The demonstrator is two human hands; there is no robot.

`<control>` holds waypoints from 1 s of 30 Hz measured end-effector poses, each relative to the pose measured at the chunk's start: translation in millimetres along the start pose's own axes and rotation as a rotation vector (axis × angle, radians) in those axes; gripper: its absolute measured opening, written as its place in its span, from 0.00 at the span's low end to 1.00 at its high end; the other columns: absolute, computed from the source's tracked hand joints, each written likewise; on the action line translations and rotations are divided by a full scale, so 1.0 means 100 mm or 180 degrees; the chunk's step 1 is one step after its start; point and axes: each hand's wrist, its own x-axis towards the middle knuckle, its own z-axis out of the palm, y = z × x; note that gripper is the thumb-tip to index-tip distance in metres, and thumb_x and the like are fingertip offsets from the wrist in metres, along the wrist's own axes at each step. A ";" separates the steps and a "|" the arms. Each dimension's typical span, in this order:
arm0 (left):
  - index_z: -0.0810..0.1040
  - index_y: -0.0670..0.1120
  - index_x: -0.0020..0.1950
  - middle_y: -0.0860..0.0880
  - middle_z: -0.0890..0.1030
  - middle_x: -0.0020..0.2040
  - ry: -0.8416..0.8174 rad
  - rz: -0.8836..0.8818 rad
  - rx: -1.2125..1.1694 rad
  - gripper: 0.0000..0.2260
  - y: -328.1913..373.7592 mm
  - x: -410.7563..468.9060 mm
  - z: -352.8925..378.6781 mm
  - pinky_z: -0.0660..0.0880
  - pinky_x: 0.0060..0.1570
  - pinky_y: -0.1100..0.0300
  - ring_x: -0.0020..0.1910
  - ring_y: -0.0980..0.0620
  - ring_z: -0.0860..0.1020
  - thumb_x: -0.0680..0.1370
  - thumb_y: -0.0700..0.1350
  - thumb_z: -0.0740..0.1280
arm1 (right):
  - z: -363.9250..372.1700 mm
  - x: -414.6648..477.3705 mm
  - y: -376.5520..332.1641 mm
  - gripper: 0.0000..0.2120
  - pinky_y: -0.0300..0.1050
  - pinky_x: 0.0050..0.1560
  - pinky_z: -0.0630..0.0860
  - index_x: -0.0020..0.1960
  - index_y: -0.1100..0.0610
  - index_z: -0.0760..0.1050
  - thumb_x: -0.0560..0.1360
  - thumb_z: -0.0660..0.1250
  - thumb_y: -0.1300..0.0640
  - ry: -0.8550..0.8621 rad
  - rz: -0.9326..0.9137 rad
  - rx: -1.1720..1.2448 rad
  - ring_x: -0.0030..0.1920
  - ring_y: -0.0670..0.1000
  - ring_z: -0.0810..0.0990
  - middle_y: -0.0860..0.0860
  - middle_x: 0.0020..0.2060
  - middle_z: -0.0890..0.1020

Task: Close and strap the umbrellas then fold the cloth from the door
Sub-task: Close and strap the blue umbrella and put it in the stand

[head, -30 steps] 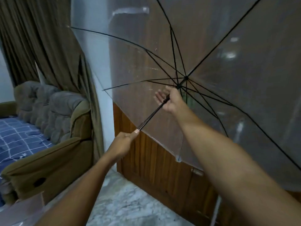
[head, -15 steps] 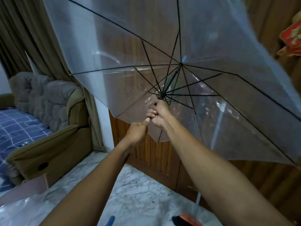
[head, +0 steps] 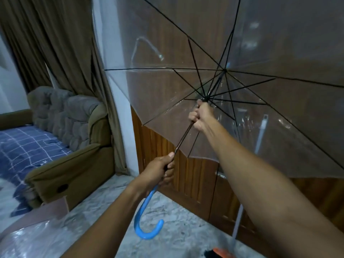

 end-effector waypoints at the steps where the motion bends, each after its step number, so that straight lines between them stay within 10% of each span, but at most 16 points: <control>1: 0.65 0.47 0.32 0.49 0.61 0.24 0.0094 0.0054 0.0130 0.22 0.05 -0.02 -0.04 0.57 0.19 0.65 0.19 0.54 0.58 0.85 0.51 0.54 | 0.07 -0.02 0.01 0.16 0.34 0.17 0.56 0.37 0.54 0.63 0.84 0.53 0.61 -0.0006 0.0025 -0.0019 0.16 0.44 0.56 0.47 0.22 0.59; 4: 0.65 0.47 0.32 0.49 0.60 0.25 0.0280 0.0104 0.0305 0.22 0.21 -0.04 -0.17 0.57 0.19 0.67 0.19 0.54 0.58 0.85 0.51 0.55 | 0.26 -0.19 0.15 0.17 0.49 0.33 0.79 0.36 0.56 0.65 0.84 0.56 0.59 -0.0140 0.0119 -0.0105 0.20 0.48 0.69 0.50 0.22 0.66; 8: 0.62 0.48 0.33 0.51 0.60 0.21 0.0403 0.0057 0.0202 0.21 0.40 0.06 -0.23 0.55 0.18 0.69 0.16 0.55 0.56 0.85 0.52 0.53 | 0.41 -0.44 0.61 0.15 0.57 0.52 0.76 0.40 0.56 0.65 0.85 0.54 0.57 -0.0582 0.0513 -0.0151 0.35 0.54 0.79 0.55 0.24 0.80; 11: 0.63 0.49 0.32 0.51 0.60 0.22 0.0447 -0.0004 0.0244 0.22 0.45 0.10 -0.30 0.54 0.18 0.68 0.16 0.56 0.56 0.85 0.53 0.54 | 0.47 -0.46 0.79 0.15 0.45 0.34 0.78 0.39 0.55 0.64 0.85 0.53 0.58 -0.0595 0.0631 -0.0152 0.25 0.50 0.79 0.54 0.23 0.80; 14: 0.66 0.48 0.31 0.51 0.61 0.21 0.0481 -0.0063 0.0386 0.22 0.48 0.09 -0.36 0.55 0.18 0.67 0.16 0.55 0.57 0.84 0.54 0.56 | 0.51 -0.41 0.80 0.16 0.34 0.15 0.57 0.37 0.53 0.62 0.83 0.53 0.59 -0.0419 0.0691 0.0168 0.14 0.45 0.59 0.47 0.20 0.64; 22: 0.78 0.43 0.41 0.49 0.69 0.27 0.0240 -0.0355 0.0538 0.21 0.54 -0.03 -0.56 0.64 0.22 0.64 0.21 0.54 0.66 0.83 0.56 0.57 | 0.56 -0.26 0.63 0.16 0.31 0.17 0.50 0.34 0.52 0.60 0.80 0.53 0.63 0.0160 0.0068 0.0261 0.15 0.44 0.54 0.45 0.20 0.58; 30: 0.70 0.43 0.36 0.48 0.64 0.26 -0.0095 -0.0329 -0.0509 0.20 0.49 -0.20 -0.62 0.60 0.20 0.63 0.17 0.54 0.61 0.84 0.54 0.58 | 0.64 -0.26 0.38 0.18 0.35 0.16 0.51 0.33 0.53 0.61 0.81 0.54 0.63 0.0191 0.0077 0.0434 0.16 0.44 0.56 0.46 0.22 0.62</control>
